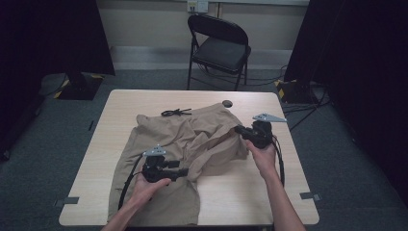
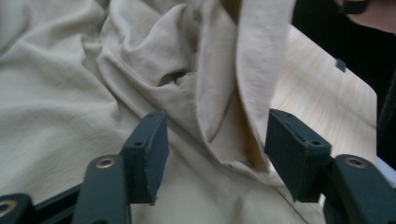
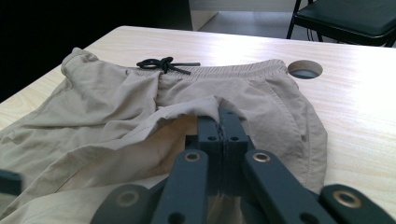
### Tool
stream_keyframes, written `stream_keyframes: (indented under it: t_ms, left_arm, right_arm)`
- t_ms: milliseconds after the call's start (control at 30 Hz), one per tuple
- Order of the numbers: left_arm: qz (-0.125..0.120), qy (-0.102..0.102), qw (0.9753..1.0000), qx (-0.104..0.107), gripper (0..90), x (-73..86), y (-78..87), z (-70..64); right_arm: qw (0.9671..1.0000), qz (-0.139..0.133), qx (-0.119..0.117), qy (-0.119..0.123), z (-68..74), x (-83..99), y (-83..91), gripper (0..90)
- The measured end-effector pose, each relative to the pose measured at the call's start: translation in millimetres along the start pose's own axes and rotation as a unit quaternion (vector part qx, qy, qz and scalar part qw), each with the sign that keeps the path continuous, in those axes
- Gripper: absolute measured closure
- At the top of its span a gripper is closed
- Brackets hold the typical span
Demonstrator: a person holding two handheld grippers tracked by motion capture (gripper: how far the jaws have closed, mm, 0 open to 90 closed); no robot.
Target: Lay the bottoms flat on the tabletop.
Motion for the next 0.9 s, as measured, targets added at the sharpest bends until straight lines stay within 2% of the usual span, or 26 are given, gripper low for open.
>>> stream_keyframes:
  t_ms: [67,167,233,300,367,467,567,700,900]
  left_arm:
    - [-0.002,0.008,1.0000,0.002,44.7,-2.6,-4.0,3.1]
    - [0.002,0.001,1.0000,0.009,59.9,-5.0,-8.2,-0.3]
    - [0.012,-0.009,0.9998,0.014,65.9,-4.5,-12.0,-6.0]
    - [0.024,-0.027,0.9991,0.020,77.0,-2.3,-15.8,-12.7]
    - [0.020,-0.040,0.9983,0.038,89.1,-1.8,-16.5,-23.5]
    - [0.016,-0.064,0.9963,0.055,90.0,-1.3,-12.5,-43.2]
    - [0.012,-0.092,0.9929,0.074,90.0,-0.2,-8.3,-65.5]
    - [0.012,-0.114,0.9891,0.092,90.0,2.9,-6.9,-87.3]
    - [0.022,-0.138,0.9837,0.113,90.0,9.2,-8.6,-113.0]
  right_arm:
    - [1.0000,-0.001,0.001,0.002,-0.4,-0.3,1.2,89.8]
    - [1.0000,-0.001,0.002,0.003,-0.5,0.5,3.3,89.8]
    - [1.0000,-0.004,0.002,0.001,-2.2,0.5,5.9,89.8]
    - [1.0000,-0.006,0.003,-0.002,-3.7,1.2,9.6,89.8]
    - [1.0000,-0.008,0.004,0.000,-4.6,2.1,14.1,89.8]
    - [0.9999,-0.011,0.009,-0.001,-5.7,4.4,23.5,89.8]
    - [0.9998,-0.015,0.016,0.000,-7.8,10.8,36.6,89.8]
    - [0.9996,-0.014,0.025,-0.002,-10.9,25.3,57.4,89.8]
    - [0.9992,-0.013,0.038,-0.001,-12.1,52.3,90.8,89.8]
Point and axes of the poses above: each handheld gripper's, and its own axes: y roughly backward along the jaws, x roughly out of its underside, z roughly to its left, the point moved 9 cm from there along -y, roughly forward along the jaws, and after that the axes turned 12 degrees about z, right-handed, at the moved point
